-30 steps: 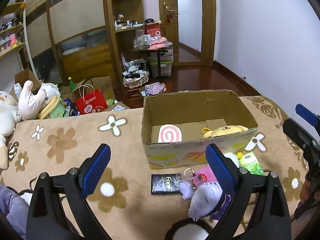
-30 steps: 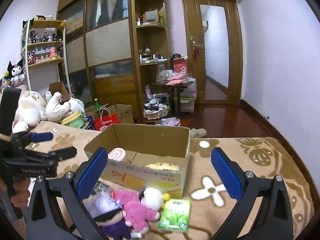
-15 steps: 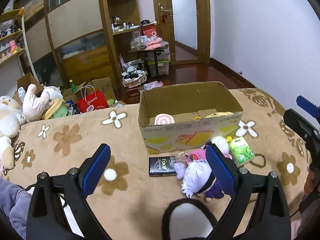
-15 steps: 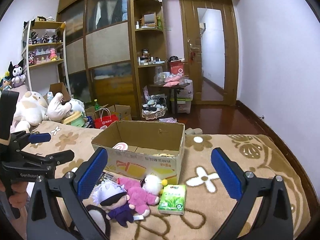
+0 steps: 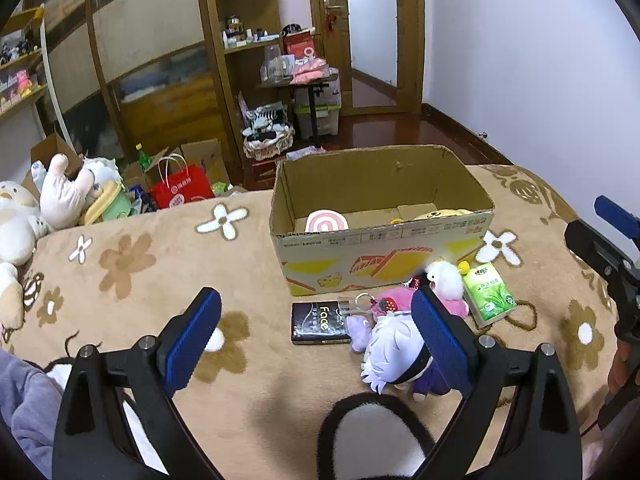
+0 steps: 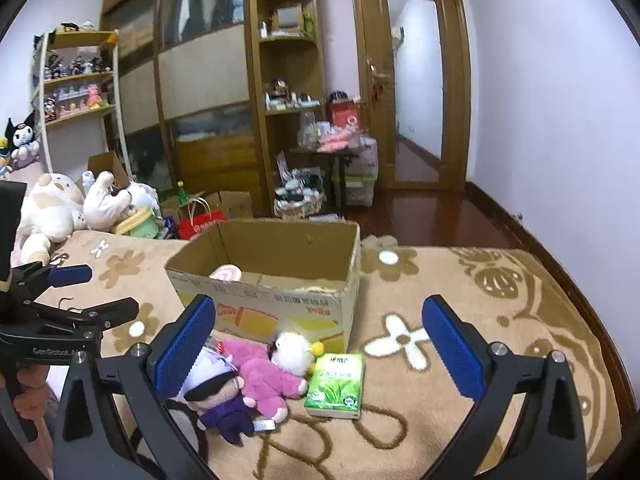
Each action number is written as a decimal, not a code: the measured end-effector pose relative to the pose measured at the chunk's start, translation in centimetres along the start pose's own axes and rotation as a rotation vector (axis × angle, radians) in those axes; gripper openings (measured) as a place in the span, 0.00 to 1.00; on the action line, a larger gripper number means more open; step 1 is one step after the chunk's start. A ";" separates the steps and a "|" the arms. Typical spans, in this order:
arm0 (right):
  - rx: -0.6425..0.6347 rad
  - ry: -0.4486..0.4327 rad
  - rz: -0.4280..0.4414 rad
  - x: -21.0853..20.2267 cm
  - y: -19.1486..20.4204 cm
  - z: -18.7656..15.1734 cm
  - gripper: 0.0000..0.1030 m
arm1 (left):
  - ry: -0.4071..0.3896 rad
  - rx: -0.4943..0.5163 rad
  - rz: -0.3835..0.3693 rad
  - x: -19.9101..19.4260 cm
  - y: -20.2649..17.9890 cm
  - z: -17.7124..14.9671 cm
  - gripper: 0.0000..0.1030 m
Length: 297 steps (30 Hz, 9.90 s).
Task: Organize soft objects
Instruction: 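Grasp the white-haired doll with the left gripper while the right grasps the green carton, then lift the doll and green carton up and carry both over the box, then open both grippers to release the doll and carton into the box, then move both open grippers down toward the toys beside the box, then grasp the white chick plush with the right gripper while the left grasps the black Face pack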
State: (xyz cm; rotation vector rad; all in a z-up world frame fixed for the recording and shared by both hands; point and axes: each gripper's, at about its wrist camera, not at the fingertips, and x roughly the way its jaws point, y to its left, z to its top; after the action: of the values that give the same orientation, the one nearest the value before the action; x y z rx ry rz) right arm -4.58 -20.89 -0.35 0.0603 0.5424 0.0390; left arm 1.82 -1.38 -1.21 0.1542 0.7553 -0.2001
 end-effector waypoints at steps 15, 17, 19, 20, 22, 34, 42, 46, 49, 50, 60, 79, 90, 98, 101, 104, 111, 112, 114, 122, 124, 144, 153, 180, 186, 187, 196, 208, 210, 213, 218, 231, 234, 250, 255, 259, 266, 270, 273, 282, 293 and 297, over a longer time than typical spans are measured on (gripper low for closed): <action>0.069 0.101 -0.023 4.6 -1.2 -0.9 1.00 | 0.125 -0.040 -0.049 5.4 -0.9 -0.5 0.92; 0.072 0.116 -0.025 5.2 -1.3 -1.1 1.00 | 0.143 -0.033 -0.057 6.0 -1.4 -0.6 0.92; 0.076 0.139 -0.045 5.9 -1.3 -1.3 1.00 | 0.160 -0.014 -0.060 6.6 -1.9 -0.8 0.92; 0.084 0.149 -0.055 6.3 -1.4 -1.5 1.00 | 0.167 -0.004 -0.062 6.8 -2.1 -0.9 0.92; 0.109 0.170 -0.057 6.9 -1.7 -1.8 1.00 | 0.186 0.017 -0.064 7.3 -2.7 -1.1 0.92; 0.159 0.288 -0.062 9.7 -2.8 -3.4 1.00 | 0.261 0.086 -0.112 9.2 -4.7 -2.5 0.92; 0.139 0.419 -0.055 11.7 -2.3 -5.2 0.92 | 0.307 0.140 -0.111 10.5 -5.9 -3.6 0.92; 0.138 0.465 -0.054 12.4 -2.2 -5.8 0.84 | 0.326 0.127 -0.123 11.0 -5.9 -3.8 0.92; 0.143 0.506 -0.059 13.1 -2.4 -6.5 0.79 | 0.338 0.110 -0.137 11.2 -5.8 -3.9 0.88; 0.145 0.515 -0.056 13.2 -2.5 -6.6 0.75 | 0.343 0.106 -0.145 11.3 -5.6 -3.9 0.84; 0.115 0.606 -0.035 15.0 -1.8 -8.0 0.57 | 0.356 0.089 -0.183 11.4 -5.7 -4.3 0.62; 0.133 0.543 -0.033 11.1 -1.3 -7.1 0.56 | 0.251 0.004 -0.143 8.1 -2.9 -3.3 0.60; 0.096 0.382 -0.030 6.6 -0.2 -4.6 0.55 | 0.059 -0.051 0.025 2.7 0.3 -1.8 0.60; 0.055 0.166 -0.020 2.7 1.5 -1.6 0.55 | -0.097 -0.065 0.052 -1.4 2.0 -0.3 0.60; 0.055 0.105 -0.006 1.7 2.0 -0.7 0.55 | -0.177 -0.062 0.058 -2.7 2.2 0.3 0.60; 0.043 0.058 -0.006 1.0 2.5 0.2 0.55 | -0.243 -0.060 0.064 -3.8 2.5 0.8 0.60; 0.021 -0.069 -0.021 -0.4 3.0 2.4 0.55 | -0.411 -0.010 0.084 -6.5 2.5 2.9 0.60; 0.015 -0.086 -0.020 -0.6 3.1 2.9 0.55 | -0.429 -0.003 0.089 -6.8 2.4 3.2 0.60; 0.005 -0.108 -0.018 -0.7 3.2 3.8 0.55 | -0.451 0.005 0.090 -7.0 2.3 4.1 0.60; 0.007 -0.192 -0.034 0.0 3.4 6.9 0.55 | -0.466 0.027 0.143 -5.5 2.6 8.1 0.60; 0.015 -0.198 -0.026 0.5 3.4 7.3 0.55 | -0.466 0.016 0.135 -5.0 2.8 9.1 0.60; -0.003 -0.084 0.011 8.8 2.8 5.4 0.55 | -0.276 0.002 0.040 5.9 3.3 9.7 0.61; -0.022 -0.007 0.022 12.2 2.8 3.5 0.55 | -0.179 -0.018 -0.018 10.0 3.4 8.9 0.61; 0.043 0.109 0.058 13.5 1.3 0.5 0.66 | -0.076 -0.009 -0.069 11.8 2.6 6.9 0.82; 0.054 0.075 0.042 11.7 1.2 0.7 0.89 | -0.091 -0.014 -0.062 10.2 2.9 6.6 0.85; 0.058 0.070 0.042 11.4 1.3 0.8 0.89 | -0.093 -0.011 -0.059 9.8 2.8 6.4 0.87; 0.089 0.074 0.038 9.1 0.9 0.2 0.96 | -0.055 0.029 -0.072 8.7 2.7 5.1 0.93; 0.072 0.102 0.012 7.1 1.3 -0.9 0.96 | 0.077 0.012 -0.061 8.2 2.9 3.6 0.93; 0.067 0.105 0.012 6.8 1.5 -1.1 0.96 | 0.113 0.013 -0.061 8.3 3.1 3.0 0.93; 0.056 0.111 0.015 6.5 1.9 -1.3 0.96 | 0.147 -0.009 -0.058 8.3 3.5 2.4 0.93; 0.047 0.122 0.015 6.4 2.3 -1.6 0.96 | 0.191 -0.027 -0.052 8.5 4.2 1.8 0.93; 0.085 0.176 -0.007 8.1 1.5 -2.8 0.96 | 0.343 -0.053 -0.067 12.5 4.9 1.0 0.93; 0.090 0.190 -0.014 9.1 1.4 -3.0 0.96 | 0.380 -0.053 -0.058 13.6 4.9 0.7 0.93; 0.111 0.285 -0.046 14.0 1.1 -4.8 0.96 | 0.512 -0.093 -0.056 18.0 5.9 -0.4 0.93; 0.102 0.307 -0.048 15.0 1.3 -5.2 0.96 | 0.536 -0.091 -0.078 19.0 5.8 -0.7 0.93; 0.108 0.322 -0.039 15.7 1.3 -5.5 0.96 | 0.541 -0.071 -0.088 19.6 5.4 -0.7 0.93; 0.130 0.363 -0.024 17.1 1.1 -6.3 0.95 | 0.538 -0.081 -0.146 20.0 4.6 -0.6 0.93; 0.130 0.389 -0.028 17.8 0.9 -6.8 0.94 | 0.554 -0.143 -0.229 20.5 4.9 -0.6 0.93; 0.137 0.391 -0.019 18.1 1.0 -6.9 0.94 | 0.553 -0.148 -0.235 20.8 5.0 -0.5 0.93; 0.137 0.405 0.022 18.9 1.6 -7.2 0.70 | 0.571 -0.008 -0.149 22.1 2.9 -1.2 0.91; 0.104 0.418 0.074 18.9 3.6 -6.7 0.34 | 0.551 -0.032 -0.151 21.2 4.1 -0.7 0.61; 0.113 0.410 0.062 18.2 3.4 -6.5 0.33 | 0.532 -0.021 -0.146 20.1 3.9 -0.8 0.61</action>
State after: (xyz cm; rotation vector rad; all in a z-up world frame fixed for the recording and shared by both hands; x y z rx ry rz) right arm 7.52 -16.24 -15.07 0.1825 0.9524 0.0825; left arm 16.47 0.05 -15.44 0.1327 1.2993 -0.2948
